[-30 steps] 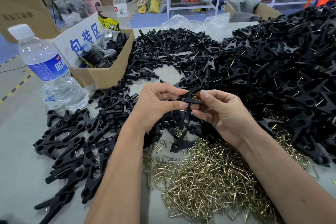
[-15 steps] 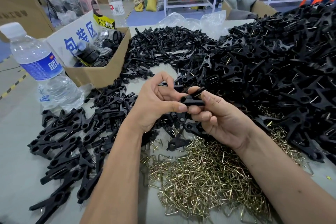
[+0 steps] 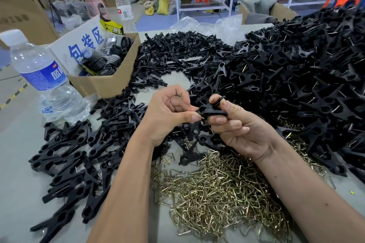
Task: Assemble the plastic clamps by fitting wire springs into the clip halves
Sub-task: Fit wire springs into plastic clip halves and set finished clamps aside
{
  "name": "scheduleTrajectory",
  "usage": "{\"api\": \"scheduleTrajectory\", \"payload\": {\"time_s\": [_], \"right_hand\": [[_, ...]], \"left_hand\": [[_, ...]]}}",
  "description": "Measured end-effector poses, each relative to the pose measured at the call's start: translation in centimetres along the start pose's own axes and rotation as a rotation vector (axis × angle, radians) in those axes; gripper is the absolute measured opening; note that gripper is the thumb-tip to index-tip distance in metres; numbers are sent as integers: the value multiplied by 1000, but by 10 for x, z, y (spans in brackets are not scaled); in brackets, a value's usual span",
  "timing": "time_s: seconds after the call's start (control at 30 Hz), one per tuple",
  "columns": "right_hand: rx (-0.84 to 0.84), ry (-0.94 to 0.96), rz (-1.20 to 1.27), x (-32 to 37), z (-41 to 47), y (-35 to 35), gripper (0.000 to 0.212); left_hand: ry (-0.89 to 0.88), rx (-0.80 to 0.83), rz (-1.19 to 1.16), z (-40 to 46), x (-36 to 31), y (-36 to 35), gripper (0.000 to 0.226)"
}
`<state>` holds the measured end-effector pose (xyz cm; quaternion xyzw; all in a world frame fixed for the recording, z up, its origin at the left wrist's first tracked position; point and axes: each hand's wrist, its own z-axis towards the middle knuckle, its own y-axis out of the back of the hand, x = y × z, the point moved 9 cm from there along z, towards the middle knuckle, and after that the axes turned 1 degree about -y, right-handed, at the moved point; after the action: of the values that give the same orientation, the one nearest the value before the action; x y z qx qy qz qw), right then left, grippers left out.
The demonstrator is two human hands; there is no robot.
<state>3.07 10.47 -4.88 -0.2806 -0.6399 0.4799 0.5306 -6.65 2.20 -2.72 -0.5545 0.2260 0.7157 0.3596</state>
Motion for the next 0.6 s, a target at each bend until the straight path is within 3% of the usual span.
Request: {"api": "scheduleTrajectory", "payload": {"time_s": [0.2,0.3,0.43,0.53,0.6], "right_hand": [[-59,-40,7,2,-3,10,22],[-91,18,-177,13,-3,9,28],[-391,270,-792,73,-6,-9,29],[-745,489,-1267,138,-17,-37,25],[-952,472,-1671,170,-14,-57,24]], "left_hand": [[3,2,12,0,2,-2,33],[-2,-33,25,2,1,-5,32],[34,-189,148,12,-1,8,29],[126,-342,451,32,-6,37,27],[185,-434,642,49,-11,59,25]]}}
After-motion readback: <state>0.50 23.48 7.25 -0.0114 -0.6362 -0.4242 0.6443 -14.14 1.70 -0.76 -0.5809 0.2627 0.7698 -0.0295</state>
